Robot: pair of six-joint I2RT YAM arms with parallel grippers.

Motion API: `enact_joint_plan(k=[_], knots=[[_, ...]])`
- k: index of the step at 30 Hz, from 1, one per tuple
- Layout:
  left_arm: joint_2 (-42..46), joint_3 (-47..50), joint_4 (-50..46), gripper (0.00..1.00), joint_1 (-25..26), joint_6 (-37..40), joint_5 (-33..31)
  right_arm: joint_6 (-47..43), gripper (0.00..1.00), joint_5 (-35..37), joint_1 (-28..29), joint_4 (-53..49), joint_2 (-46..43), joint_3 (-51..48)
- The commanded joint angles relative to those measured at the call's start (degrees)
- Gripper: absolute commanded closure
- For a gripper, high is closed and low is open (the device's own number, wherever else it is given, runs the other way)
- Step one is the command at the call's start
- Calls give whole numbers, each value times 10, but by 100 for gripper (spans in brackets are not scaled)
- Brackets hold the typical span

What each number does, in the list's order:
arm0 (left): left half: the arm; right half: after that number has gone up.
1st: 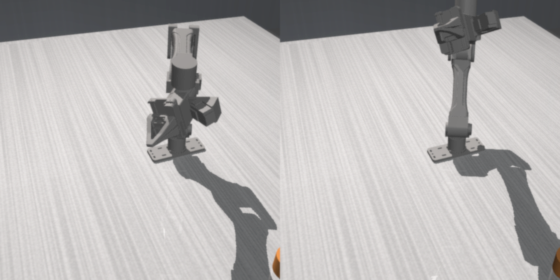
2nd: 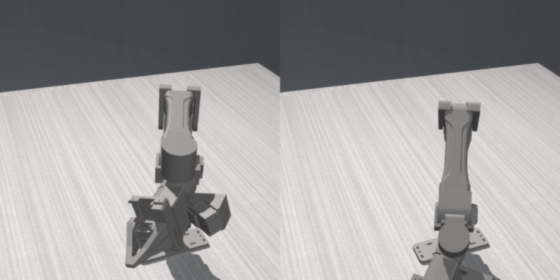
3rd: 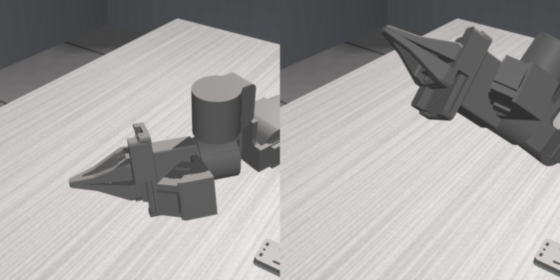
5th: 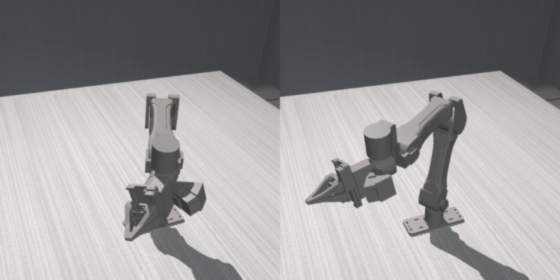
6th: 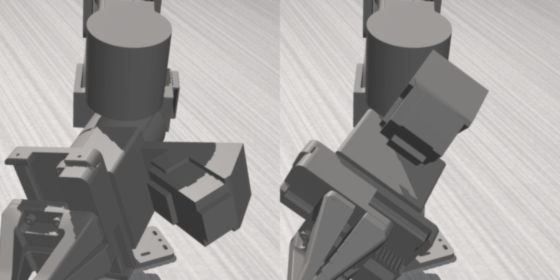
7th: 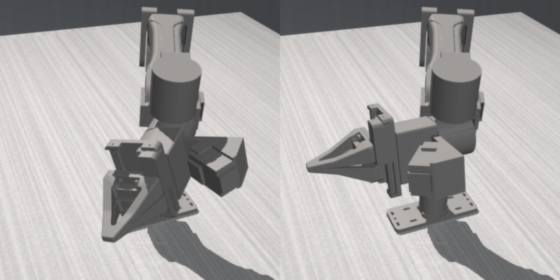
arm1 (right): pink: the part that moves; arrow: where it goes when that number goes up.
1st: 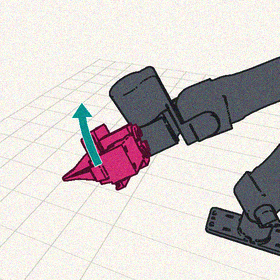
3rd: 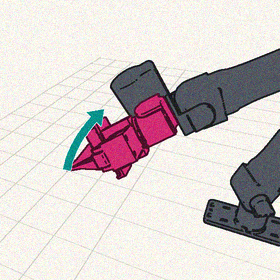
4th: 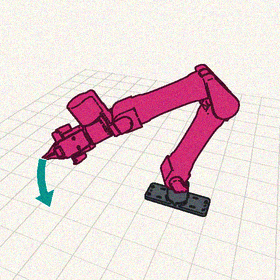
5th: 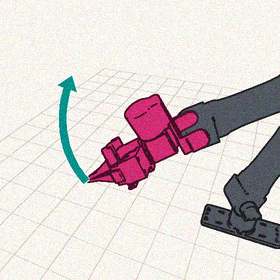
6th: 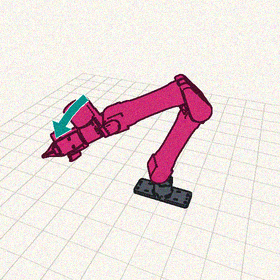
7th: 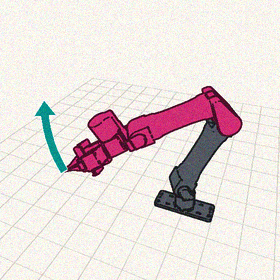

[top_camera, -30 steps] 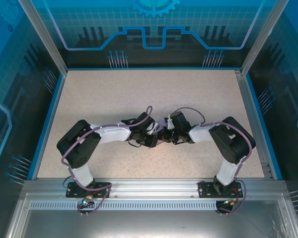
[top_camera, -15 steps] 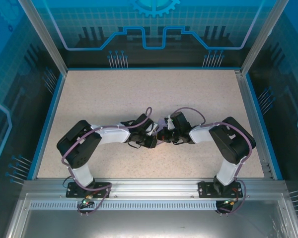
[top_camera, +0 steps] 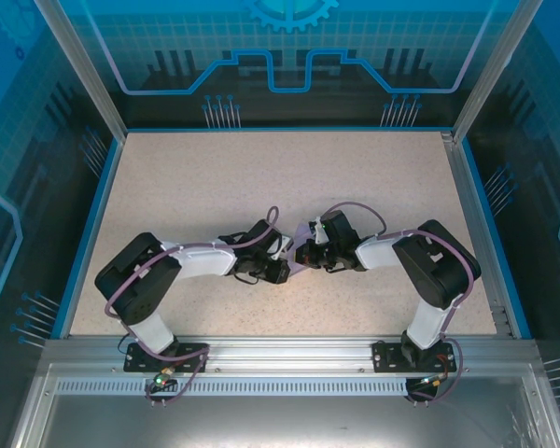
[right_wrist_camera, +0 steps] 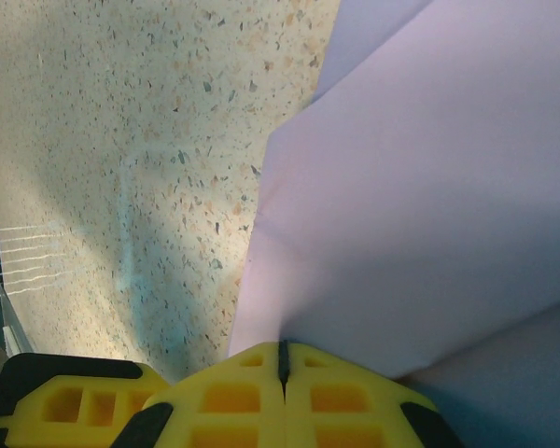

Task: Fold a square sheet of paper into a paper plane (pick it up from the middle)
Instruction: Fourth fold the wing at the center of the table.

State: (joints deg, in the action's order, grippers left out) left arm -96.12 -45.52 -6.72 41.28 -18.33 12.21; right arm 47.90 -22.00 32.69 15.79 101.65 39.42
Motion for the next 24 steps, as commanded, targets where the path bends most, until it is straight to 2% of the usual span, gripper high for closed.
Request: enact_joint_plan(k=[1, 12, 24], knots=[[7, 29, -78, 86, 8, -14, 1, -20, 96, 65, -6, -135, 51, -43], [41, 40, -94, 86, 8, -13, -2, -22, 96, 56, -6, -129, 40, -45], [32, -57, -54, 85, 7, -25, -2, -21, 96, 29, -6, -115, 15, -44]])
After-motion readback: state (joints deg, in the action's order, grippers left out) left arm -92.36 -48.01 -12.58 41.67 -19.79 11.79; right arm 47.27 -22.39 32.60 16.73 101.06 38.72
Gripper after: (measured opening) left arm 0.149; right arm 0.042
